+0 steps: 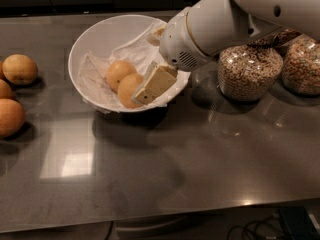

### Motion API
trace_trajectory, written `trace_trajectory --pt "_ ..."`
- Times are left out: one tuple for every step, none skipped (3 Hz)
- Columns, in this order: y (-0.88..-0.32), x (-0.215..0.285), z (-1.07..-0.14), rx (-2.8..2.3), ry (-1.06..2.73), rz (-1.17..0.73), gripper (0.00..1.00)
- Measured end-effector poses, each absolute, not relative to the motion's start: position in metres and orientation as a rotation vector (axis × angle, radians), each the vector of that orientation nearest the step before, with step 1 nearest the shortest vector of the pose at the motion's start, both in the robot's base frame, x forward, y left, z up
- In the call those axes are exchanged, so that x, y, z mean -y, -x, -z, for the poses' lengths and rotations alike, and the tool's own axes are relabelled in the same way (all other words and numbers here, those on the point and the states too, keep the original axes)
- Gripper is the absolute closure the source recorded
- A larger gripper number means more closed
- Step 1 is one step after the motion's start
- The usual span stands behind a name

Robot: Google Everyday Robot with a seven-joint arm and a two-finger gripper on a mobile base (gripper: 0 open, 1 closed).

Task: Pick orange from white bowl

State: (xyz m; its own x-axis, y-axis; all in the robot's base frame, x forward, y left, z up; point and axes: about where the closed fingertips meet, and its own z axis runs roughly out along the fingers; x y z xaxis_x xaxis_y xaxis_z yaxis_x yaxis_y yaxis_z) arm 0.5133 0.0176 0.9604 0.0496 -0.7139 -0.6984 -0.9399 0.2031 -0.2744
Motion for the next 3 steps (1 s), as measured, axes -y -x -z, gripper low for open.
trace_trajectory --pt "-0.525 -0.025 -0.953 -1.707 1.571 -0.363 0.27" --pt "-0.532 -0.03 -0.948 -1.704 1.583 -0.359 0.25" --pt "-0.538 -0.035 -0.938 -1.713 1.592 -0.372 0.29"
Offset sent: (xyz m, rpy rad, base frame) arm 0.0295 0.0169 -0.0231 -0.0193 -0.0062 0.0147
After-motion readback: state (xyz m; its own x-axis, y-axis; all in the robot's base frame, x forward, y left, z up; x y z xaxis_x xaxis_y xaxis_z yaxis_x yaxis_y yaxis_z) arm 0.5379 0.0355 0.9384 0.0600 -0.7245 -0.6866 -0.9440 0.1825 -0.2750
